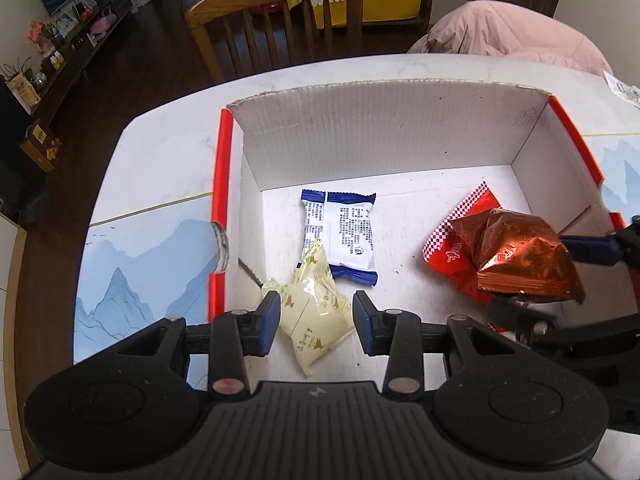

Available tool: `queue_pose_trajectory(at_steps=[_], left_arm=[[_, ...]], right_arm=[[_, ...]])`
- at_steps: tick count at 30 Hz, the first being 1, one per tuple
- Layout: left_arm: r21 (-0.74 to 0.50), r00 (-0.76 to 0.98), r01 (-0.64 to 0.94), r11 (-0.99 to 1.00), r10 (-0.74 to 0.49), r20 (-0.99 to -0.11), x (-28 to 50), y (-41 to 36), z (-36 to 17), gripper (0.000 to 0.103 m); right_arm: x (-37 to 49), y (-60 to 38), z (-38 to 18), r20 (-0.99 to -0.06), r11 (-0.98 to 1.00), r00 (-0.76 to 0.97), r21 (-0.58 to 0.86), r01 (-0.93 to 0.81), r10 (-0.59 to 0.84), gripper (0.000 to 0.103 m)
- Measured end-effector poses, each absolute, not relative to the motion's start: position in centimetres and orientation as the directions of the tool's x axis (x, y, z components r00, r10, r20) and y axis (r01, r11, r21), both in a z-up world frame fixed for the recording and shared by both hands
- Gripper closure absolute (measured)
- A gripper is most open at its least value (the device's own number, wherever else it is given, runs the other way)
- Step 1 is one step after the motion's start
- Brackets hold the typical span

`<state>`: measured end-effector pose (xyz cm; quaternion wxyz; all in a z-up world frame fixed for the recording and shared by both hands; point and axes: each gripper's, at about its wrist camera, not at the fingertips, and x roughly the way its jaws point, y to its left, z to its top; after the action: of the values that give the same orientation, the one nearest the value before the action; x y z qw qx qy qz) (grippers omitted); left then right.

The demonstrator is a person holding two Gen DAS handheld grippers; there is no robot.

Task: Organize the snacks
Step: 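Carry both packets into the red box and open both grippers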

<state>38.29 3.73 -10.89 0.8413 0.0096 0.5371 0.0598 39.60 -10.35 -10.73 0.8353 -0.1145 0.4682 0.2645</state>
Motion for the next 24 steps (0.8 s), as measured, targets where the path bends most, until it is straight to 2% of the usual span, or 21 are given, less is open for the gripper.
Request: queue_pose_trajectory(at_steps=[6, 15, 19, 24], left_arm=[[0.046, 0.455, -0.098, 0.994, 0.086, -0.886, 36.3, 4.0, -9.1, 0.059], [0.017, 0.514, -0.095, 0.995, 0.064, -0.855, 32.4, 4.4, -6.1, 0.058], [-0.002, 0.543, -0.088, 0.996, 0.046, -0.838, 30.3, 4.6, -4.7, 0.052], [-0.029, 0.576, -0.074, 0.997, 0.019, -0.817, 27.6, 4.9, -3.1, 0.051]], right_arm=[[37.7, -11.0, -8.8, -0.821, 0.829, 0.435, 0.081, -0.553, 0.37, 0.024], [33.7, -11.3, -5.3, -0.771, 0.823, 0.481, 0.098, -0.559, 0.418, 0.022], [31.7, -11.5, -3.8, -0.747, 0.819, 0.498, 0.107, -0.564, 0.441, 0.022], [29.1, -11.7, -2.3, -0.719, 0.816, 0.518, 0.117, -0.566, 0.463, 0.02]])
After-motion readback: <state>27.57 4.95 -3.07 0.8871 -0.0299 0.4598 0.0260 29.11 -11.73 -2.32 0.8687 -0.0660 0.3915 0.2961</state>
